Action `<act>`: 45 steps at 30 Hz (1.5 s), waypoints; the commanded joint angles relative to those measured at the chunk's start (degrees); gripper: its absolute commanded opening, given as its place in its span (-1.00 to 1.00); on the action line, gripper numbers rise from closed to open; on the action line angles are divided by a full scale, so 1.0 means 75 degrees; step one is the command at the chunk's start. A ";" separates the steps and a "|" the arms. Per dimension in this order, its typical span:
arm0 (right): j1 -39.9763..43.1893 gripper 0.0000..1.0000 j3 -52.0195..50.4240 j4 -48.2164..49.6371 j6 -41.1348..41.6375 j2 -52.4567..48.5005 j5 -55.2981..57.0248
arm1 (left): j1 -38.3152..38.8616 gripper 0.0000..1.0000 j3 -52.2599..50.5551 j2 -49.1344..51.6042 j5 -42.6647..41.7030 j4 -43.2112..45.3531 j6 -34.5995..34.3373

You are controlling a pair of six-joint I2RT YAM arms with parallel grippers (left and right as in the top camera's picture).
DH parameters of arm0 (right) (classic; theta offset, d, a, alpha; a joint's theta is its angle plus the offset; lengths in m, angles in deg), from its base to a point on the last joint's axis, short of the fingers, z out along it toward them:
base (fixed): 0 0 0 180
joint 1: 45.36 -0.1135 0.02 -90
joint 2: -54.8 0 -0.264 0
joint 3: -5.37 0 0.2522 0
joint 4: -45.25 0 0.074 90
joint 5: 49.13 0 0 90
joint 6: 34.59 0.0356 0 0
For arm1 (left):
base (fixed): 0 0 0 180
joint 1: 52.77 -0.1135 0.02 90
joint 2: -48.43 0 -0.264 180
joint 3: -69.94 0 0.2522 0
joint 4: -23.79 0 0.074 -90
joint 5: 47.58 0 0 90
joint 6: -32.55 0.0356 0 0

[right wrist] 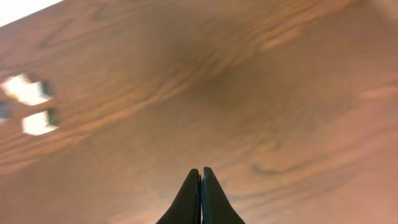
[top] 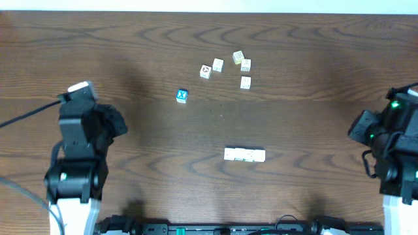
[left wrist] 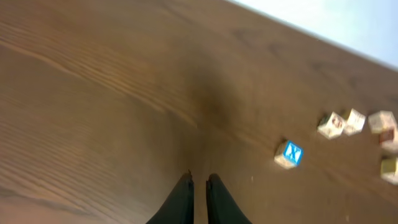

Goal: Lift 4 blocks

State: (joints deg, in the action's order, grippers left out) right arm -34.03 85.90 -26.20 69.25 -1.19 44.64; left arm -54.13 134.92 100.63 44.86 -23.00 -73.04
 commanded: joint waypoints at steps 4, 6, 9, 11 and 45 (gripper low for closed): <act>-0.0204 -0.98 -0.0009 -0.0347 -0.1772 -0.0539 -0.2833 | 0.0023 -0.83 -0.0058 0.0309 -0.0417 0.0026 0.0117; -0.0323 -0.98 -0.0009 -0.0484 -0.1865 -0.0632 -0.2987 | 0.0023 -0.83 -0.0058 0.0259 -0.0417 0.0026 0.0169; -0.0256 -0.98 -0.0009 -0.0440 -0.1979 -0.0621 -0.3453 | 0.0023 -0.84 -0.0061 0.0256 -0.0452 -0.0012 0.0219; -0.0131 -0.98 -0.0009 -0.0510 -0.2052 -0.0632 -0.3824 | 0.0026 -0.84 -0.0102 0.0265 -0.0501 -0.0038 0.0219; -0.0708 -0.98 0.0015 -0.1588 -0.3931 -0.0035 -0.6234 | 0.0023 -0.84 -0.0988 -0.0484 -0.0976 0.0481 0.0329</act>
State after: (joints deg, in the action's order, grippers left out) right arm -35.49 85.81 -37.52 43.16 -3.81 -0.75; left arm -54.13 127.65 97.37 36.60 -19.53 -71.56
